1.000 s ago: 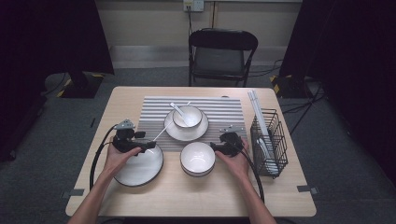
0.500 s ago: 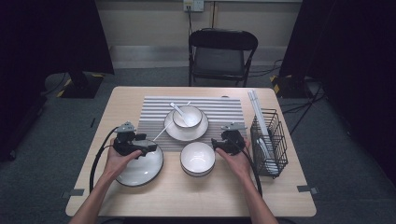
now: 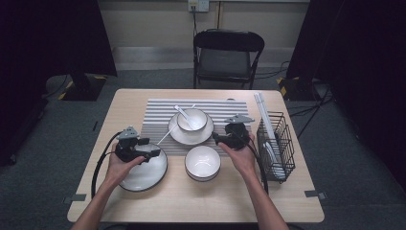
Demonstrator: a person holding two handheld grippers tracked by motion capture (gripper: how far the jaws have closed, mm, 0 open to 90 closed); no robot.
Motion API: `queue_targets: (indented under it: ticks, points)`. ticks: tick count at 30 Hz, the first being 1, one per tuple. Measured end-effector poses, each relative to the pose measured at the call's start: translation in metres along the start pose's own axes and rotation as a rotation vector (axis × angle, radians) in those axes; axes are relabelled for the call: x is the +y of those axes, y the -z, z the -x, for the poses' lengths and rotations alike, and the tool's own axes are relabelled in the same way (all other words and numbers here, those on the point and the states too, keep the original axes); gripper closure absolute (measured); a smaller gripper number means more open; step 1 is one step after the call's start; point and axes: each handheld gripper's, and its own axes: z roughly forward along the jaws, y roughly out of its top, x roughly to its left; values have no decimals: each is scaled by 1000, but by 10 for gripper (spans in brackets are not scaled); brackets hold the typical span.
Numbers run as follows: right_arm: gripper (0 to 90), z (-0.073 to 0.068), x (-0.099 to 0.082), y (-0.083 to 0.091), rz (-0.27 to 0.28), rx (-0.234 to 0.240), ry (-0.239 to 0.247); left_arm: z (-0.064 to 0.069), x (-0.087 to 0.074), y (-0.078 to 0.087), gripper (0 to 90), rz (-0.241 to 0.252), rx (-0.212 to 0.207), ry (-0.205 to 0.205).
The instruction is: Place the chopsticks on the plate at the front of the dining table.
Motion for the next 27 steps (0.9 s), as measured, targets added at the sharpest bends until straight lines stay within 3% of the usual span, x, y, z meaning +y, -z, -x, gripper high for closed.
queue_targets:
  ticks: [14,17,27]
  points:
    - [403,11,25,21,24,90,12,0,0,-3,245,-22,-7,4]
    - [407,15,30,28,28,87,11,0,0,-4,246,-36,-1,-14]
    - [407,35,40,45,46,66,-5,-4,-2,-4,250,-35,7,4]
